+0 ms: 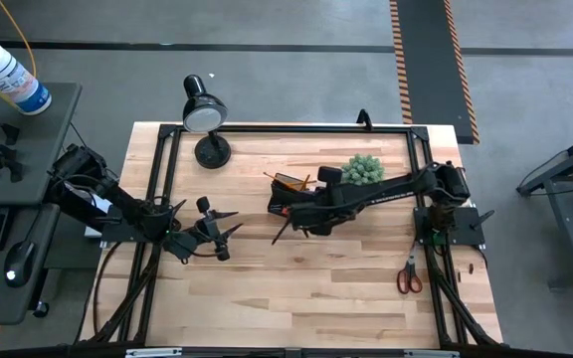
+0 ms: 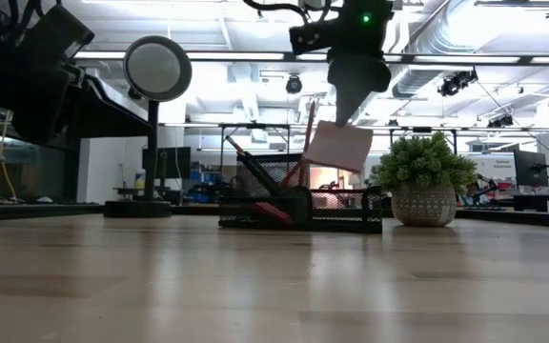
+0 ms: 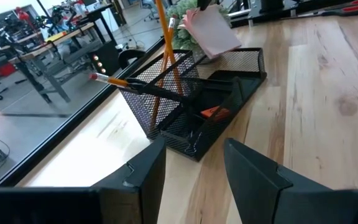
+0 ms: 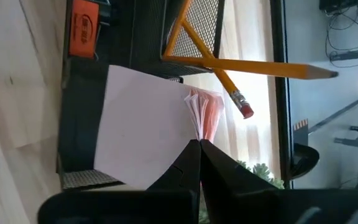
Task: Pick and place office supplies into organizer
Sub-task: Put the pink sticky notes into the black desk organizer
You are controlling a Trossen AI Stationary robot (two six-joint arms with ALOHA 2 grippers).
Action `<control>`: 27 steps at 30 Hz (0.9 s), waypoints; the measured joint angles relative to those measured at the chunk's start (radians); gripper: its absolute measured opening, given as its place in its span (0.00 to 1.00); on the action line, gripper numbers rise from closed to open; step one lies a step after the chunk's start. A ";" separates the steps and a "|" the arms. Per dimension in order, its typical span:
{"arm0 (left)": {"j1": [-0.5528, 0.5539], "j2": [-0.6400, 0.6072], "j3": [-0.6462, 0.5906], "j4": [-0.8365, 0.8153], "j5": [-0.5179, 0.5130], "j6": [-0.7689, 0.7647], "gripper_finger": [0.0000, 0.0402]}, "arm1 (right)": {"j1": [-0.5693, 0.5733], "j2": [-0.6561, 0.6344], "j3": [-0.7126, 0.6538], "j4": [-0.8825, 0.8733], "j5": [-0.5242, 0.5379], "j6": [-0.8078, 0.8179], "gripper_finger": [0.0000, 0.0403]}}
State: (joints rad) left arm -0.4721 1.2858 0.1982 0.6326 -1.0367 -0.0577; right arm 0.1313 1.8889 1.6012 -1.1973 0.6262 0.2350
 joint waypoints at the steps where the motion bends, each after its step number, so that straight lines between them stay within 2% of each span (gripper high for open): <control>1: 0.000 0.000 0.000 0.000 0.000 0.000 0.37 | -0.003 0.000 0.000 0.001 -0.010 -0.010 0.00; 15: 0.000 0.000 0.000 0.000 0.008 0.001 0.37 | -0.021 0.058 0.000 0.010 -0.076 -0.058 0.00; 20: 0.000 0.000 0.000 -0.001 0.008 0.002 0.37 | -0.021 0.080 0.000 0.012 -0.040 -0.062 0.00; 27: 0.000 0.000 0.000 -0.005 0.008 0.004 0.37 | -0.022 0.081 0.000 0.016 -0.061 -0.056 0.00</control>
State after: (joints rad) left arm -0.4717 1.2861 0.1982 0.6273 -1.0290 -0.0536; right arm 0.1097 1.9697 1.6016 -1.1808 0.5656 0.1794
